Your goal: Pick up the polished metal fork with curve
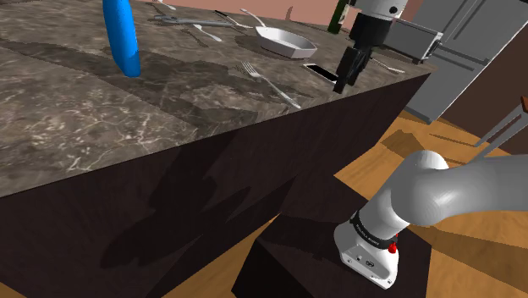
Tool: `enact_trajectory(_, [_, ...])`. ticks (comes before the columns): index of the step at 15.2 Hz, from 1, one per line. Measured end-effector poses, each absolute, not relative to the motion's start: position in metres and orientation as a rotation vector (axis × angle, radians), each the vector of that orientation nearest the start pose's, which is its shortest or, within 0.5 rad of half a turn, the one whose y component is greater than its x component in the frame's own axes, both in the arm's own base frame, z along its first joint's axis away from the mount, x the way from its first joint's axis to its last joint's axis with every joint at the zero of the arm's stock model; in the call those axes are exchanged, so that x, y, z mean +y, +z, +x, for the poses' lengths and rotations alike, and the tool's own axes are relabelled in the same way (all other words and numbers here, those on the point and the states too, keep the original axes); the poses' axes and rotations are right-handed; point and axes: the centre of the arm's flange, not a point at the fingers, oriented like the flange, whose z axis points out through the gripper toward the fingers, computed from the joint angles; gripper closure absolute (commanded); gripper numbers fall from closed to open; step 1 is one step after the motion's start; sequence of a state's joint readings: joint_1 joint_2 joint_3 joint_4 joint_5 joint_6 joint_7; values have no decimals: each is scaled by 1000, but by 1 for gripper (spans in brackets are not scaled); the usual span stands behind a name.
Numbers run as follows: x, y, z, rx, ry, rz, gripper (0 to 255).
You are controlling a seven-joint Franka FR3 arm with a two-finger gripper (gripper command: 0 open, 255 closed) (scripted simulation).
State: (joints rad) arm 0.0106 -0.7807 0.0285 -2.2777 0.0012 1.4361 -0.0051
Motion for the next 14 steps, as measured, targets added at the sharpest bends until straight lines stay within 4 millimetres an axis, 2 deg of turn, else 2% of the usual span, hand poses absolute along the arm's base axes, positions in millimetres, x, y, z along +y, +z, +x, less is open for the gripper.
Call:
enact_trajectory(1, [15, 614, 294, -56, 96, -3159, 0])
enact_trajectory(3, [22, 612, 308, -36, 82, -3158, 0])
enact_trajectory(14, [71, 605, 423, 146, -47, -3137, 0])
